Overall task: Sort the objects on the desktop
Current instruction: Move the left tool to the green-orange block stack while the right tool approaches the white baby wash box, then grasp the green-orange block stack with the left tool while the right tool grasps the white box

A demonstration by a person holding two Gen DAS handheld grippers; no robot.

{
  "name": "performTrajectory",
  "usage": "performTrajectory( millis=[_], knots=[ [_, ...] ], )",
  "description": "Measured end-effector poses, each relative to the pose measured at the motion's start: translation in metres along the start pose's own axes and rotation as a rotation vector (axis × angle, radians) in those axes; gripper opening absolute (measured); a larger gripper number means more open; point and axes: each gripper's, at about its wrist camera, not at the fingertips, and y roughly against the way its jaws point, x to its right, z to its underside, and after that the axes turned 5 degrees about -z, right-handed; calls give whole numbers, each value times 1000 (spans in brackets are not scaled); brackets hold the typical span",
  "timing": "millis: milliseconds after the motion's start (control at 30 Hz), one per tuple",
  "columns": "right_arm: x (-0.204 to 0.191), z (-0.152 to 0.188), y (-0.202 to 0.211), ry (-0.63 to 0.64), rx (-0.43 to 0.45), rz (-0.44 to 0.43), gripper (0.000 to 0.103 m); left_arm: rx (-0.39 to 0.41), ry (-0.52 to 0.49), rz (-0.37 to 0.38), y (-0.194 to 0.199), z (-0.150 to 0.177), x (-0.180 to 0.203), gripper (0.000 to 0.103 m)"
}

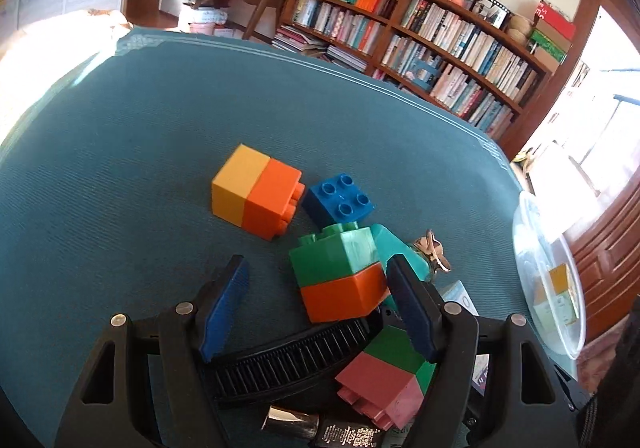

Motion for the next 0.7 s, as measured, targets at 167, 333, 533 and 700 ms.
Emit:
performTrajectory(
  millis=[167,333,533,700],
  knots=[
    [-1,1,-1,2,-4,10,68,13,-27,21,0,0,-1,74],
    [2,3,1,-3,-5,13,67,40,-73,-7,-1,1,13,67],
    [-2,7,2,22,-3,11,61,54,-173,-32,-2,7,37,39],
    [-1,11,6,24,-3,-41,59,102,-149,-58,14,6,29,39]
  ],
)
